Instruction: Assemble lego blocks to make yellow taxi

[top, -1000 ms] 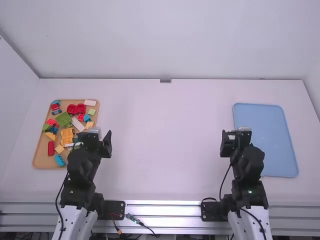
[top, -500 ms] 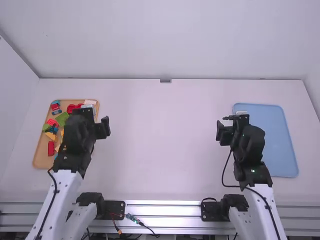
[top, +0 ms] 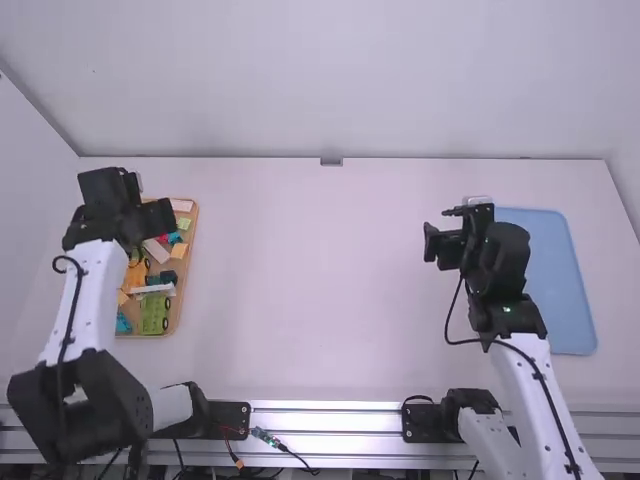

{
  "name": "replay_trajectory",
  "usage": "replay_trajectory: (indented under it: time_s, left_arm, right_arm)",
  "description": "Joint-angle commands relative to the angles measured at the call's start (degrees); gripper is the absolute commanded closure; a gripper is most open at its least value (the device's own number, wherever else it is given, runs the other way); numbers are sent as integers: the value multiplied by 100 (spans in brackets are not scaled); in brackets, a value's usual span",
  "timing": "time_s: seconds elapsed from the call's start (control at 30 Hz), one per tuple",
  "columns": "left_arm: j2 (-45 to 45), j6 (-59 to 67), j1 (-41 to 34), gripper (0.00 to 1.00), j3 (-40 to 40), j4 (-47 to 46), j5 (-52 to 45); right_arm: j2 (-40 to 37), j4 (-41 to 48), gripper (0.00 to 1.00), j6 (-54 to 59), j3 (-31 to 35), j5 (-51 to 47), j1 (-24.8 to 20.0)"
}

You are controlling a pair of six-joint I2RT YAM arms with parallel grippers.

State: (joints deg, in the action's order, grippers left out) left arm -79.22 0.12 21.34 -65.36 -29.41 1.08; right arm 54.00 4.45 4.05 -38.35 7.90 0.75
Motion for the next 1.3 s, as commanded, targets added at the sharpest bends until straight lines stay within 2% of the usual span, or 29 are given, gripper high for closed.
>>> replay_trajectory:
  time_s: [0.0, 0.13, 0.27, 0.37, 0.7, 0.93, 1.27]
  left_arm:
    - [-553, 268, 340, 4, -632, -288, -61]
    - [-1374, 439, 740, 2, -1379, -837, -53]
    - [-1793, 752, 917, 1, -1656, -1019, -219]
    - [-2118, 723, 1078, 1, -1729, -1069, 33]
    - [-2365, 533, 1268, 1, -1268, -697, 1102]
    - [-2365, 1064, 1322, 1, -765, 92, -59]
    - [-2514, 1043, 1410, 1, -367, 466, -308]
  right_arm:
    - [89, -28, 3, 36, -294, 101, 42]
    - [89, 10, 1, 45, -382, 118, 41]
    - [54, 2, 1, 48, -411, 124, 41]
    - [2, 0, 1, 48, -413, 127, 46]
    - [-11, 26, 1, 46, -411, 125, 42]
    - [-11, 28, 1, 52, -411, 127, 39]
    - [-11, -63, 1, 90, -411, 131, 46]
